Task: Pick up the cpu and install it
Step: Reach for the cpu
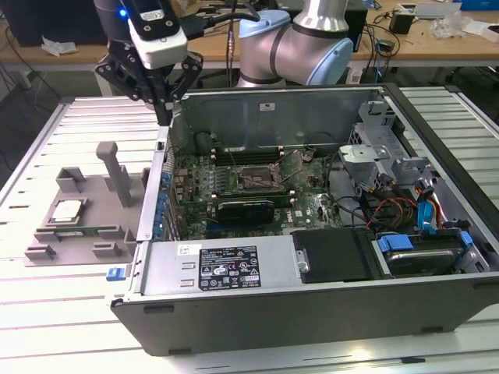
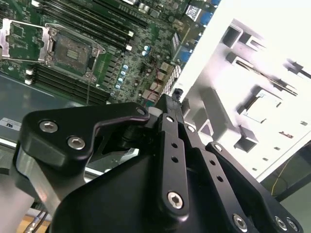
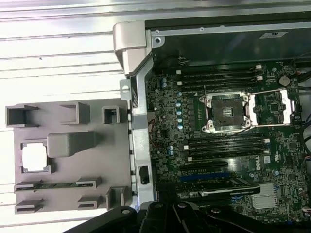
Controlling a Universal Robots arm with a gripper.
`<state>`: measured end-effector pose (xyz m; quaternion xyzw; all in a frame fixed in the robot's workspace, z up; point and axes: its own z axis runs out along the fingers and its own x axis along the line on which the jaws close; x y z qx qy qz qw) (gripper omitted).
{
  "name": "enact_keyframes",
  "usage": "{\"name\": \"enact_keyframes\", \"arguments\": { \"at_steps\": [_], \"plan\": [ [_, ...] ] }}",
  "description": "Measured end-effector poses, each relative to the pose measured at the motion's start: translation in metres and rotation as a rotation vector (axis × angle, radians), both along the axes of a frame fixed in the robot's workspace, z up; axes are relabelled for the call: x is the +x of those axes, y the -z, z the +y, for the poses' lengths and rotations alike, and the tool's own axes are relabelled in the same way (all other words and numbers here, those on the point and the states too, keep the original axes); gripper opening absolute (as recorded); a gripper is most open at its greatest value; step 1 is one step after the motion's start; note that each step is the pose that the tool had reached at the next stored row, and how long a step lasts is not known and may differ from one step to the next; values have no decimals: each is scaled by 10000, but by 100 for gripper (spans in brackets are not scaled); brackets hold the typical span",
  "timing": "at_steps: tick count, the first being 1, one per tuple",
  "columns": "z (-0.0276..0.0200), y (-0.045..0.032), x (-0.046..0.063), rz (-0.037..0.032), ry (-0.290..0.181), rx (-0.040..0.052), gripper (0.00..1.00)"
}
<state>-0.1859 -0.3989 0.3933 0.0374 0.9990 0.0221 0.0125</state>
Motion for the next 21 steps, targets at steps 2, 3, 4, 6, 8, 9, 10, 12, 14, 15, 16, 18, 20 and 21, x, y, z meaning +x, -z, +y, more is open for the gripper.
{"name": "enact_keyframes", "arguments": {
  "at_steps": [2,3,4,6,8,9,10,12,14,15,16,18,20,21],
  "plan": [
    [0,0,-38,0,0,-1,11],
    [0,0,-61,0,0,-1,11],
    [0,0,-81,0,1,-1,11],
    [0,0,-127,0,1,-1,11],
    [0,0,-197,0,0,-1,11],
    [0,1,-218,0,0,0,11],
    [0,1,-239,0,0,0,11],
    [0,1,-289,0,1,0,11],
    [0,4,-362,1,0,-1,11],
    [0,5,-384,1,0,-1,11],
    [0,9,-425,1,0,-1,11],
    [1,15,-485,0,1,-1,11],
    [3,21,-539,1,1,-6,11],
    [4,27,-576,0,0,-7,11]
  ]
}}
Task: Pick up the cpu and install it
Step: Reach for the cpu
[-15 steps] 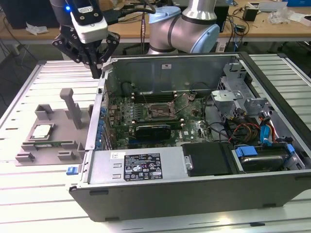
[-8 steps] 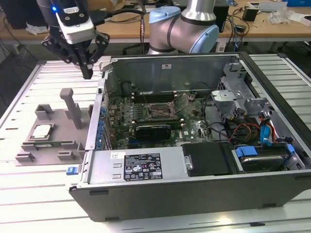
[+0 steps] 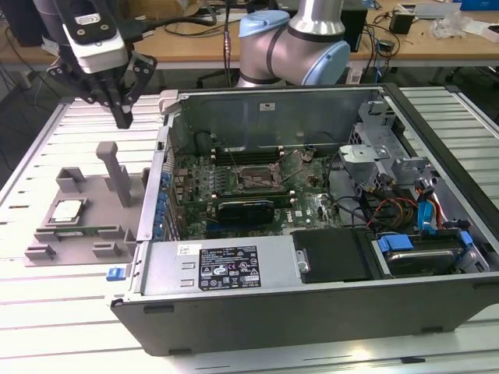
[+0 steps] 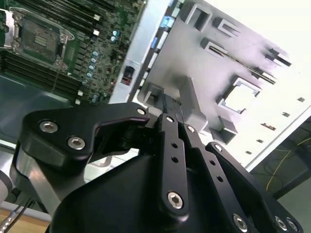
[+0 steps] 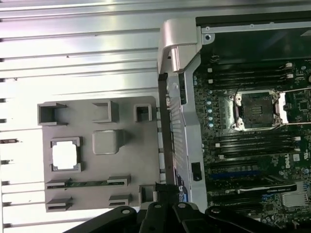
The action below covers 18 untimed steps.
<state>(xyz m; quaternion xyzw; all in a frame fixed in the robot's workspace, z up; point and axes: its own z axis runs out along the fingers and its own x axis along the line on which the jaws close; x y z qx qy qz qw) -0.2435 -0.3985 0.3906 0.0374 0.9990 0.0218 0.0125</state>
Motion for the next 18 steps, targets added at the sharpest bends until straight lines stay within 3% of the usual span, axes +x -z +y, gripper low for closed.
{"name": "enact_keyframes", "arguments": {
  "at_steps": [8,18],
  "plan": [
    [7,43,-247,0,-1,-4,11],
    [31,129,-645,0,0,-4,11]
  ]
}}
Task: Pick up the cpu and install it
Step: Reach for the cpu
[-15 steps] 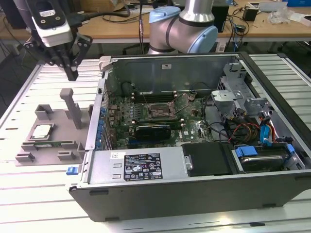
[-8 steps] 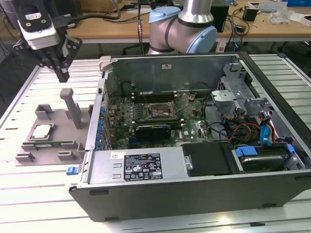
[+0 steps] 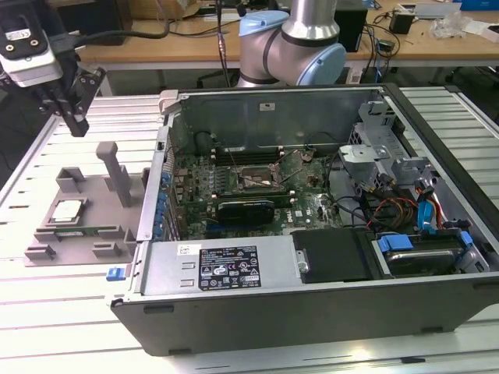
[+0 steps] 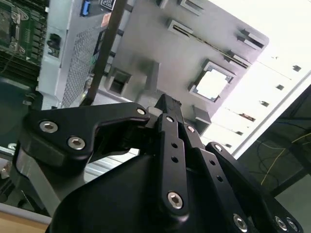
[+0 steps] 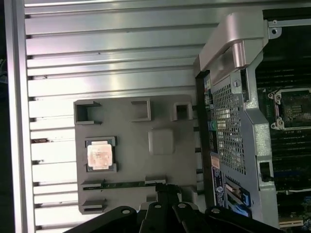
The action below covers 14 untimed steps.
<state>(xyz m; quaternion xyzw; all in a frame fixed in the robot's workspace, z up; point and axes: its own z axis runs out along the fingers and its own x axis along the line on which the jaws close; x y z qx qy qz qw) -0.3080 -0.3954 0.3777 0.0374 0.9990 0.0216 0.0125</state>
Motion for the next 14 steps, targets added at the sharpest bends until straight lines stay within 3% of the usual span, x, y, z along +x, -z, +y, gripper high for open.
{"name": "enact_keyframes", "arguments": {
  "at_steps": [5,14],
  "plan": [
    [35,78,-149,0,1,0,11],
    [145,267,-348,1,-1,0,11]
  ]
}}
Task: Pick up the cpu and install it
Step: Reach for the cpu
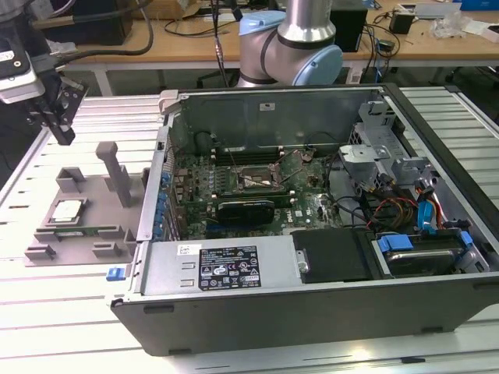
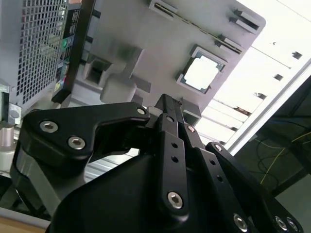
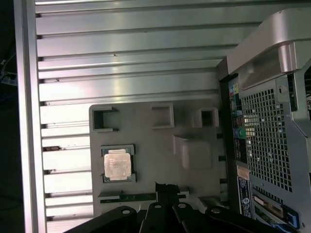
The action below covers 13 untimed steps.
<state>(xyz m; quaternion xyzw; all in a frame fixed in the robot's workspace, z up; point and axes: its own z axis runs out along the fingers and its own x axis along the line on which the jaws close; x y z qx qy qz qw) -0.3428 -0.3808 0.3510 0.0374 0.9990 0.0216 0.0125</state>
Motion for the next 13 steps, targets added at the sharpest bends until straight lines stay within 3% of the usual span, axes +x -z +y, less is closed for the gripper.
{"name": "enact_keyframes", "arguments": {
  "at_steps": [13],
  "plan": [
    [13,260,-234,-1,-1,1,11]
  ]
}}
